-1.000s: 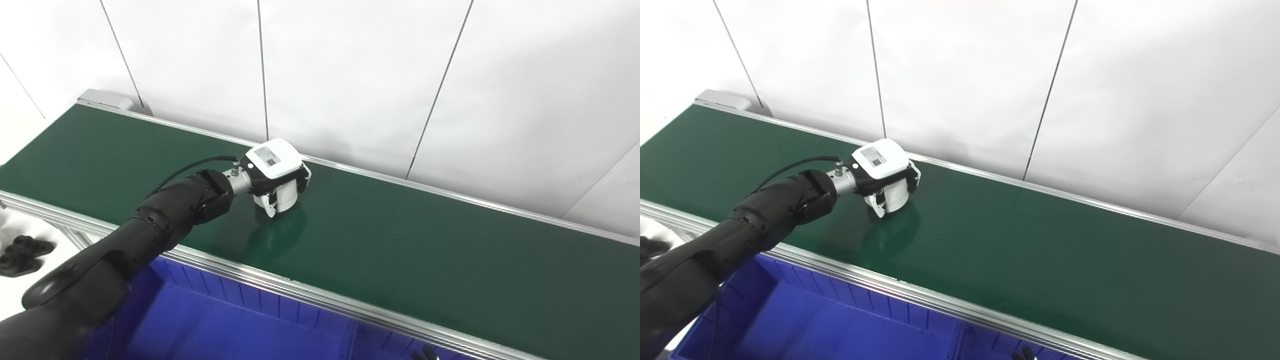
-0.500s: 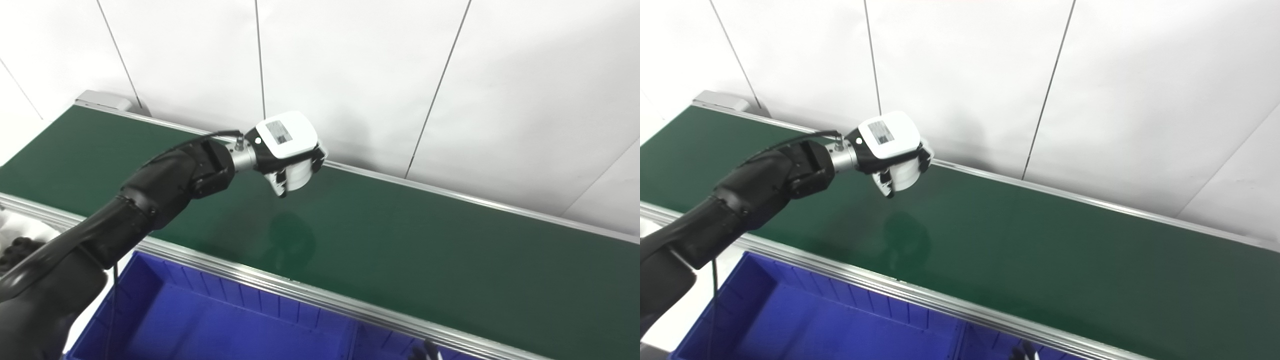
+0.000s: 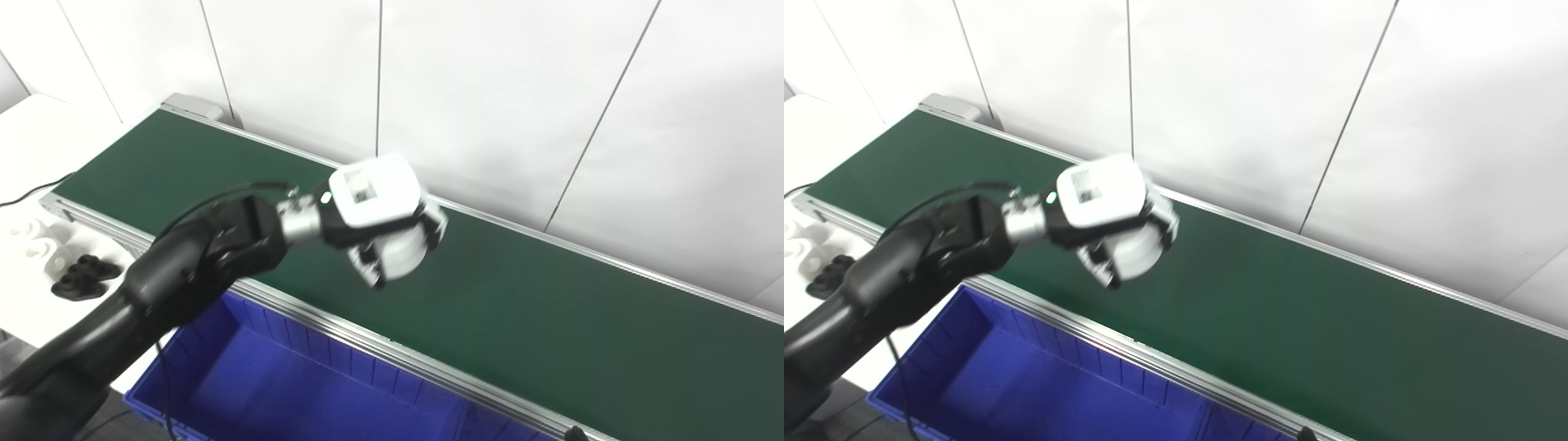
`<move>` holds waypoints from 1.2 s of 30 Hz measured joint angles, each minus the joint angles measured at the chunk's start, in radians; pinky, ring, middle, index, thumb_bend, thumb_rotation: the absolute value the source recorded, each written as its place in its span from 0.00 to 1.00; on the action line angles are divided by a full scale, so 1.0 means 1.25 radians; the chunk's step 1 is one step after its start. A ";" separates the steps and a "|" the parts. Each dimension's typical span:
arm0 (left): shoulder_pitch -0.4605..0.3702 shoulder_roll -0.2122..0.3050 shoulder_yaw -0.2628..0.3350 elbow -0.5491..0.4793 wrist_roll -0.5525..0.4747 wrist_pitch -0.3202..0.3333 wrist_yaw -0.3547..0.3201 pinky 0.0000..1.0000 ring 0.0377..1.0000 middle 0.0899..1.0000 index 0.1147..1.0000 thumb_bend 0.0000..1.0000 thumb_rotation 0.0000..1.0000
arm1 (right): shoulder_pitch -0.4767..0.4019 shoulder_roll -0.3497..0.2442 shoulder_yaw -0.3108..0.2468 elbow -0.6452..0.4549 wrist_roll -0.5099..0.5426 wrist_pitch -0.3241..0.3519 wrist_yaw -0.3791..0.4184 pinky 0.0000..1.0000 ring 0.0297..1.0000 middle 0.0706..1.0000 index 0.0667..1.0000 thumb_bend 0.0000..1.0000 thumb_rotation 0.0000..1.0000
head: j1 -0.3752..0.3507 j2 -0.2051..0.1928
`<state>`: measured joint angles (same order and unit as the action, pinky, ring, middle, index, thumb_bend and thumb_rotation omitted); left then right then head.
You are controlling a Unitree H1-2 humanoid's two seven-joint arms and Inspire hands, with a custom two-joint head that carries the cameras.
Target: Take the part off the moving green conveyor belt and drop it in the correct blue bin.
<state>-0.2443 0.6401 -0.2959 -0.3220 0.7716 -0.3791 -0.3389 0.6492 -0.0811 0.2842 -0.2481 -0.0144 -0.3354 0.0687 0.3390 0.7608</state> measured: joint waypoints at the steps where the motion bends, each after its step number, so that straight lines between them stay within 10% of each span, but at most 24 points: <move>1: 0.033 0.003 0.012 -0.023 0.000 0.004 -0.007 0.37 0.39 0.47 0.43 0.50 0.00 | 0.000 -0.002 0.000 -0.004 0.001 0.001 0.001 1.00 0.98 1.00 1.00 0.88 1.00 | 0.000 0.002; 9: 0.244 0.004 0.041 -0.055 0.022 0.004 -0.025 0.23 0.41 0.38 0.47 0.50 0.00 | 0.011 -0.002 0.000 -0.018 0.001 0.013 0.003 1.00 0.98 1.00 1.00 0.88 1.00 | -0.020 0.011; 14: 0.307 -0.008 0.045 0.017 0.069 -0.032 0.024 0.37 0.38 0.47 0.44 0.50 0.00 | 0.011 -0.001 0.004 -0.026 0.000 0.024 0.003 1.00 0.98 1.00 1.00 0.88 1.00 | -0.031 0.020; 25: 0.253 -0.019 -0.006 0.194 0.101 -0.056 0.055 0.30 0.34 0.44 0.49 0.49 0.00 | 0.003 0.008 0.017 -0.034 -0.006 0.047 0.005 1.00 0.97 1.00 1.00 0.88 1.00 | -0.036 0.038; 36: 0.229 -0.039 -0.022 0.196 0.104 0.013 -0.016 0.31 0.35 0.44 0.49 0.50 0.00 | 0.003 0.000 0.008 -0.064 -0.007 0.053 0.005 1.00 0.95 0.98 1.00 0.86 1.00 | -0.040 0.076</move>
<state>0.0421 0.5917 -0.3234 -0.0766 0.9021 -0.3634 -0.3593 0.6529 -0.0810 0.2946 -0.3284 -0.0226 -0.2693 0.0754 0.2884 0.8559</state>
